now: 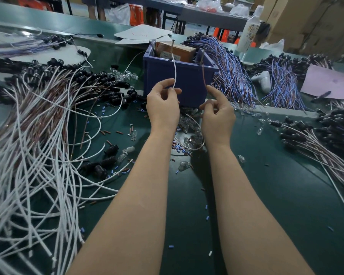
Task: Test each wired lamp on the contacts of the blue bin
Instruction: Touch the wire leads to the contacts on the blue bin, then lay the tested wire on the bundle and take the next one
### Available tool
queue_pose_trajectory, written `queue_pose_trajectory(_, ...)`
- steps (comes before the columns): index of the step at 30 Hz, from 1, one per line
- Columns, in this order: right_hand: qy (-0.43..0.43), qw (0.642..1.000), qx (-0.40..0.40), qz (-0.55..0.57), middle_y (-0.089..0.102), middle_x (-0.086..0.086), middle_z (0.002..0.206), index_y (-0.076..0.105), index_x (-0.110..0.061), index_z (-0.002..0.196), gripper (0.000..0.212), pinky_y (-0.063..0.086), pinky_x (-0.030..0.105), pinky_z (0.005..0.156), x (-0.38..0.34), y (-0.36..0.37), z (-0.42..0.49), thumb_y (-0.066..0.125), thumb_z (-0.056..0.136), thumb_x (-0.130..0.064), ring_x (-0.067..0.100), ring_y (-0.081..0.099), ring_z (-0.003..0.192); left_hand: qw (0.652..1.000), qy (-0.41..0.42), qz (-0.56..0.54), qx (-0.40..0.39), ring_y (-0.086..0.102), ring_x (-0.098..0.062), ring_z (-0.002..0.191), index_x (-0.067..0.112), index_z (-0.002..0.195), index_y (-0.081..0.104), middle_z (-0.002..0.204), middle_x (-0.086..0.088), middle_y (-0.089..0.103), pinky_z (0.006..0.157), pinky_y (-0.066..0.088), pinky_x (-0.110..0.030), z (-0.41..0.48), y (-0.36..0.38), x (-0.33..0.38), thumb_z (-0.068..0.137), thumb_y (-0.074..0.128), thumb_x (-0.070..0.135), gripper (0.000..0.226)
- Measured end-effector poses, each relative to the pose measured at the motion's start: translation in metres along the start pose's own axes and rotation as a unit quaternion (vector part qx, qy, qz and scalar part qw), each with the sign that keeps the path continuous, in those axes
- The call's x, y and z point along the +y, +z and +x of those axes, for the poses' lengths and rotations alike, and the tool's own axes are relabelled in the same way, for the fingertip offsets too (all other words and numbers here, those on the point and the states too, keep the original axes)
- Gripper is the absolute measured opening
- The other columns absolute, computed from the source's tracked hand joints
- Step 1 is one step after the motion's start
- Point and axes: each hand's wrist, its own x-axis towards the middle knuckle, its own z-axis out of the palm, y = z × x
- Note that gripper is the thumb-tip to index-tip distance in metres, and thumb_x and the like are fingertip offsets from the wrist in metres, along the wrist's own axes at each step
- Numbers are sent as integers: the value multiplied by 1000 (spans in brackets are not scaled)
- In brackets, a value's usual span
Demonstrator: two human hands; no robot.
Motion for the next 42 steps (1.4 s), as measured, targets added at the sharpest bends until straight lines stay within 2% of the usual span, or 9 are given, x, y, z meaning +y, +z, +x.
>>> queue_pose_trajectory(18, -3, 1000, -1, -1, 61, 1, 74, 63, -23, 120, 42, 42, 21, 60, 1, 0, 1, 45, 89, 0, 8, 44, 56, 1000, -19, 4, -5, 52, 1, 58, 17, 101, 60, 79, 9, 65, 57, 42, -11, 0, -1, -1, 97, 46, 8, 17)
queue_pose_trajectory(22, -2, 1000, 3, -7, 60, -6, 71, 62, -19, 117, 33, 44, 20, 62, 2, 0, 0, 46, 93, -6, 6, 49, 58, 1000, -23, 4, -4, 52, 2, 57, 17, 101, 60, 79, 8, 65, 58, 43, -13, 0, -2, 0, 96, 47, 8, 16)
queue_pose_trajectory(26, 42, 997, 19, 68, 61, -3, 66, 60, -15, 88, 18, 50, 33, 64, -2, -2, 3, 46, 98, -19, 11, 55, 61, 993, -90, -51, -64, 53, -1, 57, 17, 92, 64, 76, 7, 68, 58, 45, -19, -1, -3, 8, 98, 49, 25, 18)
queue_pose_trajectory(29, 153, 958, 25, 240, 56, -3, 47, 57, -14, 64, 49, 40, 18, 45, -5, -9, 8, 37, 101, -37, 8, 50, 43, 956, -186, -133, -185, 58, -5, 58, 15, 82, 70, 71, 4, 70, 57, 47, -20, -2, -6, 12, 100, 27, 52, 60)
queue_pose_trajectory(31, 211, 942, -1, 260, 53, -3, 40, 55, -13, 58, 60, 34, 14, 39, -5, -15, 11, 30, 102, -44, 8, 45, 36, 947, -215, -127, -202, 57, -6, 57, 13, 81, 70, 66, 4, 68, 55, 45, -20, -1, -5, 11, 101, 19, 50, 66)
queue_pose_trajectory(34, 196, 974, -79, 81, 53, -6, 41, 57, -13, 59, 46, 37, 16, 42, -4, -22, 11, 43, 99, -32, 3, 44, 36, 957, -243, -56, -151, 42, -3, 40, 10, 77, 62, 49, 6, 54, 41, 32, -14, 0, -6, 9, 101, 32, 27, 41)
queue_pose_trajectory(38, 108, 963, -152, -194, 69, 2, 88, 65, -18, 83, 11, 52, 37, 81, -3, -20, 8, 68, 84, -29, 18, 65, 87, 972, -203, 65, -96, 39, -7, 44, 10, 79, 54, 65, -1, 56, 38, 31, -14, 2, -9, 4, 94, 42, 9, 20)
queue_pose_trajectory(40, 100, 941, -172, -272, 69, 5, 102, 69, -19, 96, 20, 50, 35, 84, -4, -15, 4, 68, 84, -34, 25, 62, 98, 977, -158, 121, -81, 49, -16, 57, 15, 80, 54, 80, -5, 63, 51, 46, -24, 1, -8, 0, 96, 44, 14, 19)
queue_pose_trajectory(42, 100, 931, -172, -305, 68, 9, 107, 68, -18, 103, 21, 47, 32, 82, -4, -10, 3, 65, 86, -30, 29, 60, 102, 981, -104, 161, -27, 55, -23, 77, 15, 87, 54, 93, -4, 65, 71, 49, -34, -1, -7, 1, 98, 43, 21, 17)
